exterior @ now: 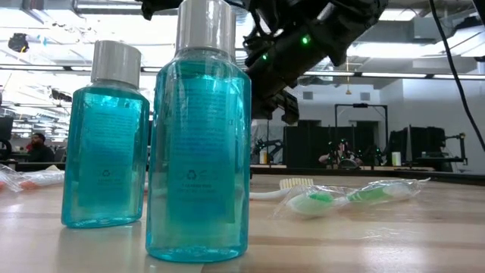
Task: Pick & Place toothbrushing station
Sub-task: Put the right green toothbrush into the wire organizer, then put the green toothbrush into the wire organizer
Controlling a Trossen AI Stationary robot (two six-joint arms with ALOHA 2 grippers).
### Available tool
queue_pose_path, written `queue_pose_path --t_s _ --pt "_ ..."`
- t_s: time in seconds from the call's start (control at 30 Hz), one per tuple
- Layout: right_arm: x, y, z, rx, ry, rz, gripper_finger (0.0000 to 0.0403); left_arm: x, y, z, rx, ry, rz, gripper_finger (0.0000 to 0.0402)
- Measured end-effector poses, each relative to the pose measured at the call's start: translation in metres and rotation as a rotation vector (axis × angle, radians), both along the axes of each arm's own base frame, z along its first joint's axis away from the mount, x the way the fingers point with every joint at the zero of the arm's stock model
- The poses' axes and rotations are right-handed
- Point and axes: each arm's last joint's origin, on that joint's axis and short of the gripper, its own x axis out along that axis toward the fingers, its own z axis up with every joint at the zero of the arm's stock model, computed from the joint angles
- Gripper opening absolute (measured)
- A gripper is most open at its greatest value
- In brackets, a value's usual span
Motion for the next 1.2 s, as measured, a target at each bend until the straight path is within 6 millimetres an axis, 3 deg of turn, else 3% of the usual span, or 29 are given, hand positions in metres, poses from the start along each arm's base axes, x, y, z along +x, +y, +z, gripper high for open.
queue_pose_path --t_s 0.37,0.53,0.63,0.73,0.87,0.97,1.07,1.2 --pt "0.003 0.004 0.021 0.023 0.121 0.035 0.0156 0.0 0.0 0.0 0.0 0.0 0.0 0.0115" --pt "0.002 0.007 0.037 0.025 0.091 0.043 0.0155 0.0 0.0 0.0 -0.001 0.0 -0.001 0.0115" --pt "0.002 0.009 0.057 0.033 0.034 0.05 0.0151 0.0 0.0 0.0 -0.006 -0.002 0.0 0.0115" --pt "-0.003 0.012 0.094 0.003 -0.03 0.081 0.0148 0.0 0.0 0.0 -0.02 -0.007 -0.005 0.0115" --pt "-0.029 0.014 0.15 -0.061 -0.092 0.115 0.015 0.0 -0.001 0.0 -0.024 -0.009 -0.013 0.0115" --pt "-0.056 0.016 0.18 -0.059 -0.095 0.128 0.015 0.0 -0.001 0.0 -0.043 -0.015 -0.009 0.0115" --pt "-0.079 0.023 0.194 -0.027 -0.07 0.156 0.0147 0.0 -0.001 0.0 -0.079 -0.027 -0.022 0.0115" --pt "-0.094 0.037 0.194 0.086 -0.02 0.285 0.0142 0.001 -0.003 0.0 -0.113 -0.035 -0.058 0.0115"
